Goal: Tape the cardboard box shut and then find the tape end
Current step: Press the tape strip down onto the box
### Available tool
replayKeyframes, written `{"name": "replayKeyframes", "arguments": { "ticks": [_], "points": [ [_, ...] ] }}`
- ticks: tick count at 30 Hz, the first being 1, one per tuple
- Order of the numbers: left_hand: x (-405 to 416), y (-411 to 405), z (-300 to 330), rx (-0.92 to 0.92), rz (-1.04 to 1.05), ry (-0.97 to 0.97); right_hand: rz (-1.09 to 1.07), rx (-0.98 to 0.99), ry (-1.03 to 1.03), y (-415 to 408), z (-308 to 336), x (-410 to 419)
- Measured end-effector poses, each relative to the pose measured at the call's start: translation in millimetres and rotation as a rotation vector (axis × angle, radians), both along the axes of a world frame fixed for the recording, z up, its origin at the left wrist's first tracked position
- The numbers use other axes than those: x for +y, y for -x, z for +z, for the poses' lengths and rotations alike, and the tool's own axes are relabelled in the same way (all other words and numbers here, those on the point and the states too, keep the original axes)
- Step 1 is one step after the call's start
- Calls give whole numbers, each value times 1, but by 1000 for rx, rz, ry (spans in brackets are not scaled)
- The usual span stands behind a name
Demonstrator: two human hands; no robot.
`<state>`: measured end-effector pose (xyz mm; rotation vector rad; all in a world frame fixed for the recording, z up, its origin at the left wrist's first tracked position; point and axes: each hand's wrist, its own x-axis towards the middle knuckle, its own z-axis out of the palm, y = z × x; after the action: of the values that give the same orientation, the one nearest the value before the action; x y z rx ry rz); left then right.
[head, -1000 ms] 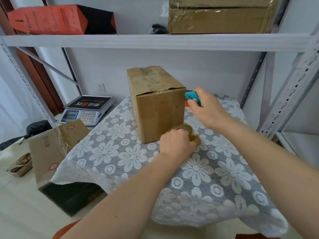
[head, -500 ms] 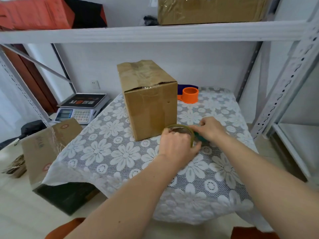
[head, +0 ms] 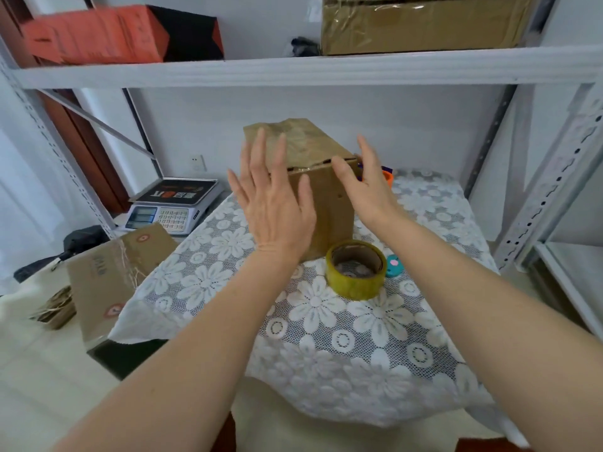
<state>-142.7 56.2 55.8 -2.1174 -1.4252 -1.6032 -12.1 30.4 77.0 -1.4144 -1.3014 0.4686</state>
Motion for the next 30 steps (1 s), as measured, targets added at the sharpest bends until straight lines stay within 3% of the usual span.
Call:
{"name": "replayKeyframes", "arguments": {
  "ticks": [3,6,14,23,30],
  "points": [
    [14,11,3,3,-65,162,52,0,18,7,5,10],
    [20,18,0,-26,-179,141,43,-71,40,3,1,16],
    [25,21,-1,-110,-214,140,-30,-245,24,-7,-3,19],
    [23,18,-1,-190,-211,127,-67,-81,-9,9,2,31],
    [21,13,-1,-211,-195,130,-98,-162,7,9,-1,26]
  ]
}}
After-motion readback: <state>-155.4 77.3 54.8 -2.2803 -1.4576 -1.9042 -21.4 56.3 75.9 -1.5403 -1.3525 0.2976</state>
